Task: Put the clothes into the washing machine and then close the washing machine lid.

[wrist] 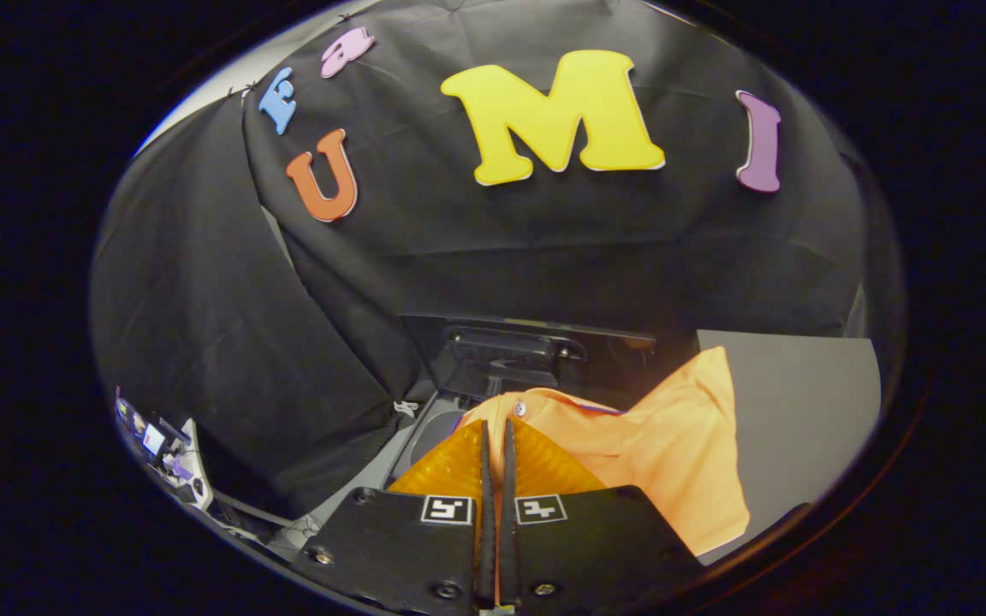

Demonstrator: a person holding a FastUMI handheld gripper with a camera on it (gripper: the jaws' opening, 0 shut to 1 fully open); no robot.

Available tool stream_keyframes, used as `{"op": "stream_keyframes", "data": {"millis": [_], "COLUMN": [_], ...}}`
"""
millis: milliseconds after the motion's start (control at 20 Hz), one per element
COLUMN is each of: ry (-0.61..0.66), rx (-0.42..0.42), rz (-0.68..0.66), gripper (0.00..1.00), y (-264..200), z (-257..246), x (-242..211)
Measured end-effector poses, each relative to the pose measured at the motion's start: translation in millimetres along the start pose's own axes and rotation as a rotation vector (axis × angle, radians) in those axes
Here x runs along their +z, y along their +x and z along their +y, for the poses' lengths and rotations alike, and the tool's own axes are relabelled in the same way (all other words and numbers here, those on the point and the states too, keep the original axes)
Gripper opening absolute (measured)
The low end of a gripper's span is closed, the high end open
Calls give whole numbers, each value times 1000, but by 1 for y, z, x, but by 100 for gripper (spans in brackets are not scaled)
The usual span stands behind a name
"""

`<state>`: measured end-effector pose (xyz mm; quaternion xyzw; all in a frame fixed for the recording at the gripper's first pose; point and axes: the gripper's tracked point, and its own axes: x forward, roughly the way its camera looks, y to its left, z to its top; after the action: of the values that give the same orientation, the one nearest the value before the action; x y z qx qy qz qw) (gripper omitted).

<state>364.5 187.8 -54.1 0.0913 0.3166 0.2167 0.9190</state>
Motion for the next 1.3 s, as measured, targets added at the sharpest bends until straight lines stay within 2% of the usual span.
{"op": "stream_keyframes", "data": {"millis": [300, 650, 900, 1300], "ry": [-11, 6, -2, 69], "rx": [24, 15, -23, -69], "rz": [17, 49, 99, 184], "gripper": [5, 5, 5, 5], "y": [32, 74, 104, 150], "z": [29, 42, 31, 8], "x": [3, -12, -24, -62]}}
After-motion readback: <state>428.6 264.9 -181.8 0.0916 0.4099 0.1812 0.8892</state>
